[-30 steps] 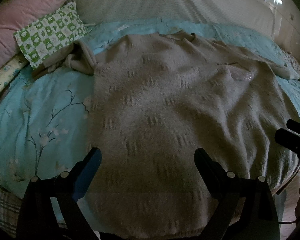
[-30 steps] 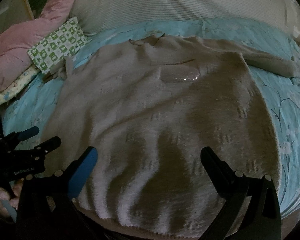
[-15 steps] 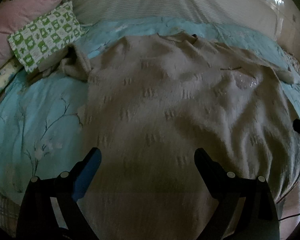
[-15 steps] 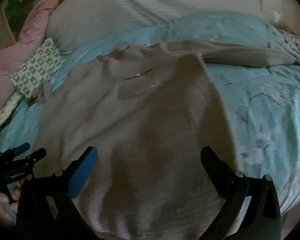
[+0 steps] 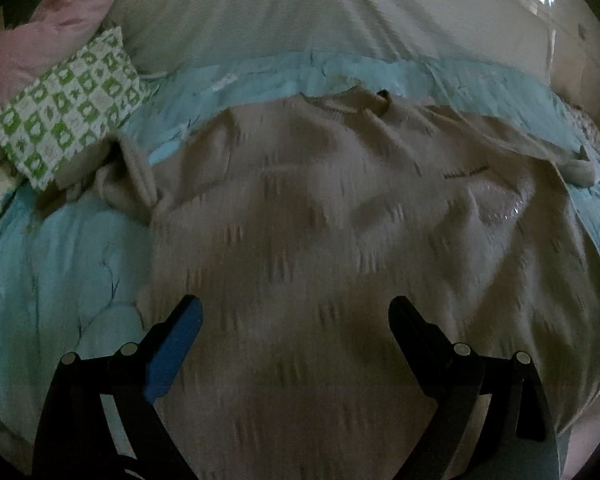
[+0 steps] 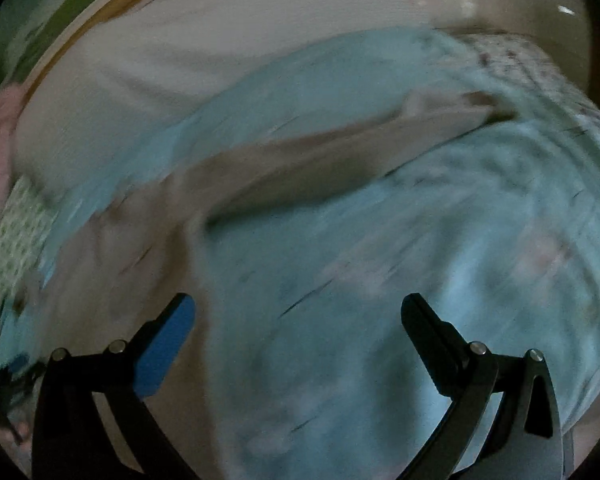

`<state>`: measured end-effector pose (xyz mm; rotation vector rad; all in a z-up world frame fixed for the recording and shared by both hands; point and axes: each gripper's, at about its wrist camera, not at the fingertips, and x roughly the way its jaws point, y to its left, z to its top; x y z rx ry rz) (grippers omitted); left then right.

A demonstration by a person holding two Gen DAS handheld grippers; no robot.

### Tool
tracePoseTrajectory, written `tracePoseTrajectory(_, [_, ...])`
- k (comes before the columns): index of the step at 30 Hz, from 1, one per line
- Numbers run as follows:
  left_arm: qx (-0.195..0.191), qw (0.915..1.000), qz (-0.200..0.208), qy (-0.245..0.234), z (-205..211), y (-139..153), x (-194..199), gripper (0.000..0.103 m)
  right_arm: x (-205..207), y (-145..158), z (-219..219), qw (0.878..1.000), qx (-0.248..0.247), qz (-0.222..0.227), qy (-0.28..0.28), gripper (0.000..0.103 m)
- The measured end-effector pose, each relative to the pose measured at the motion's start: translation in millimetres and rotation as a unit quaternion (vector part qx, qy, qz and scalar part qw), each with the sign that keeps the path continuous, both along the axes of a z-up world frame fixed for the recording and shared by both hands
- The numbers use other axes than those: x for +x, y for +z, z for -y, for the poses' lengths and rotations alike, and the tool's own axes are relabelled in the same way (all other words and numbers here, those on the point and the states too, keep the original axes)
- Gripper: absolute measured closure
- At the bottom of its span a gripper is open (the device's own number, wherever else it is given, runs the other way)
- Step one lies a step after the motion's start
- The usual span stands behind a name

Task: Fold small clothes
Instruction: 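Grasp the sweater sleeve cuff with the right gripper and lift it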

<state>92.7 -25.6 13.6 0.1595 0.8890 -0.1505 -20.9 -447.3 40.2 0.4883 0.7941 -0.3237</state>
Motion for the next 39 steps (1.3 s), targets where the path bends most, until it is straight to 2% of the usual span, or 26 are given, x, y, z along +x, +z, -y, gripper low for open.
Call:
tracePoseTrajectory(1, [0.015,0.9999,0.003,0.000,1.7,0.0,4.4,0.008,0.3,4.3,19.6,1.000,-0.004,0.005,-0.018,0.001])
tracePoseTrajectory(6, [0.015,0.9999,0.006,0.002,5.5,1.6,20.2,0.008,23.5,11.3,113.1,0.994,-0.005,0.003,-0.112,0.001])
tracePoseTrajectory(9, [0.019,0.9998,0.004,0.005,10.9,-1.1,28.4,0.008,35.8,11.5,160.5,0.988,0.007,0.002,-0.155,0.011])
tracePoseTrajectory(12, [0.022,0.9998,-0.001,0.005,17.5,-4.6,35.5,0.008,52.8,3.9,185.9,0.984,0.018,-0.009,-0.177,0.022])
tracePoseTrajectory(14, [0.029,0.9996,-0.003,0.001,22.5,-6.7,39.9,0.008,63.7,-5.2,201.3,0.981,0.034,-0.021,-0.187,0.032])
tracePoseTrajectory(16, [0.031,0.9995,-0.003,-0.003,26.0,-7.7,41.7,0.008,74.4,-21.2,216.8,0.976,0.062,-0.044,-0.204,0.053])
tracePoseTrajectory(17, [0.034,0.9994,-0.003,-0.005,27.4,-8.7,43.1,0.008,75.9,-24.9,221.8,0.974,0.066,-0.052,-0.211,0.058])
tracePoseTrajectory(19, [0.035,0.9994,-0.005,-0.008,29.1,-9.9,44.6,0.008,73.0,-22.6,223.1,0.975,0.064,-0.046,-0.210,0.096])
tracePoseTrajectory(20, [0.033,0.9994,-0.005,-0.009,29.1,-10.7,45.3,0.008,70.2,-17.6,219.0,0.976,0.069,-0.034,-0.203,0.096])
tracePoseTrajectory(23, [0.026,0.9995,-0.008,-0.013,28.5,-12.6,46.6,0.008,71.9,6.8,197.1,0.984,0.046,0.000,-0.171,0.096])
tracePoseTrajectory(26, [0.018,0.9997,-0.007,-0.013,25.4,-11.0,43.9,0.008,80.3,39.7,154.3,0.991,0.046,0.044,-0.114,0.096])
tracePoseTrajectory(29, [-0.001,1.0000,-0.003,-0.009,16.7,-7.2,38.1,0.008,97.1,72.2,89.6,0.993,0.067,0.089,-0.026,0.096])
tracePoseTrajectory(33, [-0.022,0.9997,-0.007,-0.001,-1.0,-4.9,32.3,0.008,126.8,88.8,-9.2,0.982,0.119,0.109,0.095,0.096])
tracePoseTrajectory(36, [-0.042,0.9990,-0.009,0.008,-21.6,-2.5,28.5,0.008,150.1,84.4,-88.3,0.967,0.157,0.101,0.172,0.096])
tracePoseTrajectory(39, [-0.057,0.9981,-0.007,0.021,-43.2,-0.4,24.7,0.008,172.5,66.8,-162.2,0.951,0.186,0.086,0.232,0.096])
